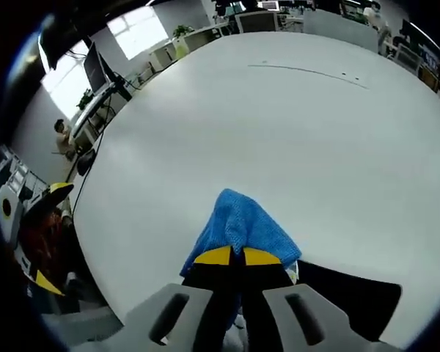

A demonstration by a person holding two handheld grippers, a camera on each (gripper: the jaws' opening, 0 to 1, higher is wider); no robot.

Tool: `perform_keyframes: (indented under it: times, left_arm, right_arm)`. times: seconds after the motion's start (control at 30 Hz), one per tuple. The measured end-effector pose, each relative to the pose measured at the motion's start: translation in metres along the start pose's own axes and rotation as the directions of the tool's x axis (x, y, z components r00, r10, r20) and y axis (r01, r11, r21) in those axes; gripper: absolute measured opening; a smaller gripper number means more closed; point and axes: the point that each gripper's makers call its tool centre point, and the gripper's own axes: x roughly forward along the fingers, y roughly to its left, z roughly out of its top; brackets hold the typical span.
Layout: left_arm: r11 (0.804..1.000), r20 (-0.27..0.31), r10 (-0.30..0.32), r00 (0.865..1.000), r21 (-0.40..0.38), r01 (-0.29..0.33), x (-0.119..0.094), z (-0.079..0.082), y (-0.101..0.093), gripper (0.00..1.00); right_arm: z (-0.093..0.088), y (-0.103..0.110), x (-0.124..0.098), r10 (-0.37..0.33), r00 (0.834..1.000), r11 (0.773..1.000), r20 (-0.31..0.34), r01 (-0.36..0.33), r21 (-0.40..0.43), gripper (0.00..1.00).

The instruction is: Wipe the mirror surface with the cleaning cloth until all visible marks leave the cleaned area.

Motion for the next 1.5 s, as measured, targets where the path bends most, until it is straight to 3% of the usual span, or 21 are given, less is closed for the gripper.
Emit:
perform_keyframes:
  times: [0.33, 0.7, 1.5]
  left_arm:
    - [1.0, -0.006, -0.005, 1.0, 0.01, 0.005, 0.001, 0.001, -0.001, 0.99]
    - [0.999, -0.01, -0.013, 1.0, 0.029, 0.014, 0.001, 0.005, -0.008, 0.99]
    - [0.999, 0.005, -0.01, 1.0, 0.041, 0.009, -0.001, 0.014, -0.018, 0.99]
  right_arm:
    - [-0.002, -0.001, -0.002, 0.015, 1.0, 1.0, 0.01, -0.015, -0.028, 0.0]
    - [-0.007, -0.009, -0.006, 0.032, 0.997, 0.999, 0.065, -0.032, 0.013, 0.0]
    - [-0.019, -0.033, -0.02, 0.006, 0.999, 1.0, 0.04, -0.006, 0.004, 0.0]
